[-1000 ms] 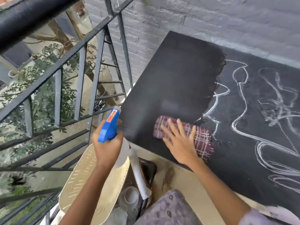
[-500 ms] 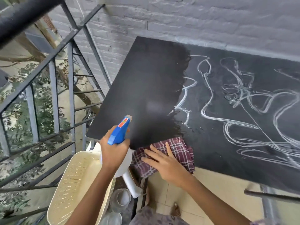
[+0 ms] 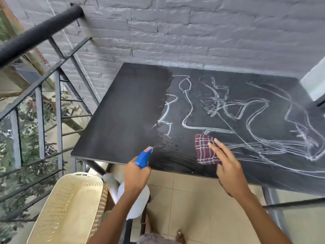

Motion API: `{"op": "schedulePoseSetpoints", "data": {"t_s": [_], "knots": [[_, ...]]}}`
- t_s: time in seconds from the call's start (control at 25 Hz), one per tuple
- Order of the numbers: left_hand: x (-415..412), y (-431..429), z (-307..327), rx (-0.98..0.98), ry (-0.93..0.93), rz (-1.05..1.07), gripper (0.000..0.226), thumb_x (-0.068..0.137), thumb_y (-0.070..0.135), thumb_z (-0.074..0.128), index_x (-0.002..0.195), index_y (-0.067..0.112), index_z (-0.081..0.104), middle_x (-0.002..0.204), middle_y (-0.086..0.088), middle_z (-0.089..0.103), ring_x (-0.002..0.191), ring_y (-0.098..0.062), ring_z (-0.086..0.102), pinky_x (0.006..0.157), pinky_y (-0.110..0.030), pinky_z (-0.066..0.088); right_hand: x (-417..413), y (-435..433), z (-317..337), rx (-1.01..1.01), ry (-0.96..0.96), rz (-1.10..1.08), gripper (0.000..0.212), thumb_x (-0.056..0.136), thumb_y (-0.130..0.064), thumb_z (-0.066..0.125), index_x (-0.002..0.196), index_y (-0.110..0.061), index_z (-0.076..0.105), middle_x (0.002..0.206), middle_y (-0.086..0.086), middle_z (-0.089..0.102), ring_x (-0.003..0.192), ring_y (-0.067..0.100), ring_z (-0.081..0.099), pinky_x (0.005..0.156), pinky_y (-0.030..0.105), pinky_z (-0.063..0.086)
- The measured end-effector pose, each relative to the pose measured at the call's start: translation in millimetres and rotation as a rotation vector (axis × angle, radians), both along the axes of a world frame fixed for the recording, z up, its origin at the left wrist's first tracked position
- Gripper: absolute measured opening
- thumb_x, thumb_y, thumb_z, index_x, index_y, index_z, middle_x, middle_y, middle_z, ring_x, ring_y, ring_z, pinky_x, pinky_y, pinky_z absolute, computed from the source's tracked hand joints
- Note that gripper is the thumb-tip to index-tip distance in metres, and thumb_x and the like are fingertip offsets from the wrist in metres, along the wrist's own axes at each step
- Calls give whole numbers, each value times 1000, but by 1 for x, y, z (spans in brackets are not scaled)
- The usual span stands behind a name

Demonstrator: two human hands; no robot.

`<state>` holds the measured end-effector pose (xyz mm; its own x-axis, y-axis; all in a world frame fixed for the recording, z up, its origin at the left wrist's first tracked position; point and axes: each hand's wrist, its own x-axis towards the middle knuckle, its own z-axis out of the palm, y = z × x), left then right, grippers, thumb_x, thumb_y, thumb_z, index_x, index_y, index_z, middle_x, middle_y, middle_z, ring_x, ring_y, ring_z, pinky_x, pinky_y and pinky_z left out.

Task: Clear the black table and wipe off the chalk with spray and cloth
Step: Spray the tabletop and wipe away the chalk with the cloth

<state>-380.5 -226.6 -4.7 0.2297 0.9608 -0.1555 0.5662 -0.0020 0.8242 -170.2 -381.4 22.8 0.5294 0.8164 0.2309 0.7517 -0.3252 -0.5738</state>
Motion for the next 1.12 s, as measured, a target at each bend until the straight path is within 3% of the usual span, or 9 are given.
{"op": "schedulePoseSetpoints", "data": {"t_s": [0.08, 0.16, 0.28, 0.4, 0.48, 0.64, 1.0, 1.12], "knots": [[9, -13, 4, -19, 9, -7, 4, 58, 12, 44, 58, 8, 42, 49, 2, 36, 48, -18, 30, 48, -27, 26, 7, -14, 5, 18, -12, -36, 69, 74, 26, 49, 131, -12, 53, 142, 5, 45, 122, 28, 51, 98, 43, 47], [16, -21, 8, -47, -17, 28, 9, 59, 12, 46, 56, 9, 39, 48, 2, 34, 47, -17, 28, 47, -26, 25, 11, -24, 9, 26, -6, -51, 70, 74, 26, 49, 131, -14, 53, 142, 3, 45, 121, 26, 52, 99, 37, 45], [26, -20, 13, -90, -60, 65, 24, 68, 3, 53, 54, 13, 35, 48, 0, 34, 47, -19, 28, 47, -27, 27, 16, -29, 15, 26, 18, -60, 70, 75, 25, 48, 133, -15, 52, 142, 1, 44, 121, 24, 51, 97, 39, 48], [40, -6, 22, -121, -85, 84, 12, 68, 5, 51, 58, 7, 44, 54, -5, 41, 50, -22, 34, 48, -28, 32, 23, -21, 26, 29, 12, -48, 69, 77, 23, 48, 133, -16, 51, 143, -1, 42, 124, 21, 48, 97, 34, 48], [55, 12, 31, -125, -92, 99, 2, 65, 1, 49, 64, 2, 49, 57, -6, 43, 50, -22, 36, 48, -26, 32, 29, -8, 34, 31, 18, -45, 70, 78, 23, 48, 135, -17, 49, 145, -3, 40, 121, 20, 51, 95, 31, 47], [88, 55, 44, -94, -83, 95, 14, 63, -1, 47, 58, 10, 38, 52, 1, 37, 43, -17, 30, 44, -21, 26, 47, 30, 48, 47, 20, -45, 69, 79, 21, 47, 136, -19, 47, 146, -4, 38, 112, 24, 56, 86, 26, 45], [154, 160, 30, -136, -115, 18, 10, 65, -3, 45, 63, 6, 42, 53, -1, 37, 45, -16, 31, 44, -22, 28, 93, 130, 62, 36, 24, -130, 69, 80, 21, 45, 137, -17, 46, 146, -2, 38, 122, 21, 50, 98, 40, 46], [192, 197, 37, -141, -137, -25, 10, 66, -1, 46, 64, 8, 45, 55, 0, 41, 46, -17, 34, 47, -22, 30, 103, 151, 58, 35, 37, -168, 70, 79, 21, 47, 137, -18, 47, 145, -3, 39, 109, 28, 58, 89, 30, 47]]}}
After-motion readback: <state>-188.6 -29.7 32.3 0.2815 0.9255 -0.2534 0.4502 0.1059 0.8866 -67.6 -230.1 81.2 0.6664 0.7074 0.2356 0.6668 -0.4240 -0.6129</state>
